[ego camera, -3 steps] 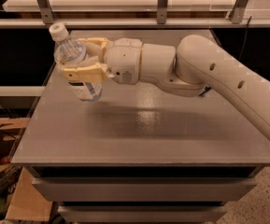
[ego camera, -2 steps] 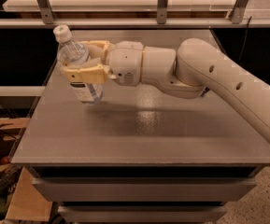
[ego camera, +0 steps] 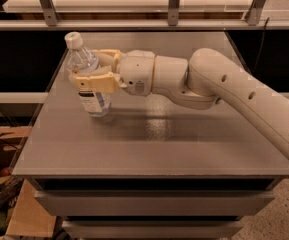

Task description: Place blue plastic bottle upright

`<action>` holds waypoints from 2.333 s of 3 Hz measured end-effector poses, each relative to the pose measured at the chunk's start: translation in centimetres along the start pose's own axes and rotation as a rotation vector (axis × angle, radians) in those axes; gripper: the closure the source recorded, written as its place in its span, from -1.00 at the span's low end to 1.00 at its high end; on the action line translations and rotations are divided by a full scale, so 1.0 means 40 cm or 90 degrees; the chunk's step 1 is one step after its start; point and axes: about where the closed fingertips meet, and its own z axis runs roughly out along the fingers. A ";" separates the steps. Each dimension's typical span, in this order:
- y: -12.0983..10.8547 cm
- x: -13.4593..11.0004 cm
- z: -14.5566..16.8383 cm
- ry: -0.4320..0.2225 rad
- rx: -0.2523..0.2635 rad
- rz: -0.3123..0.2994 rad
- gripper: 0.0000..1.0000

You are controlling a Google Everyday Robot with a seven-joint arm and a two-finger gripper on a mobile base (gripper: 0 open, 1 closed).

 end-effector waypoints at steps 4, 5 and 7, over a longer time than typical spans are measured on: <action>-0.011 0.028 0.005 -0.001 -0.007 0.012 0.20; -0.010 0.030 0.008 -0.003 -0.010 0.009 -0.27; -0.007 0.030 0.012 -0.004 -0.015 0.003 -1.00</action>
Offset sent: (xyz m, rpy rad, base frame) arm 0.0100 -0.0047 -0.0138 -0.0020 0.0342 -0.0072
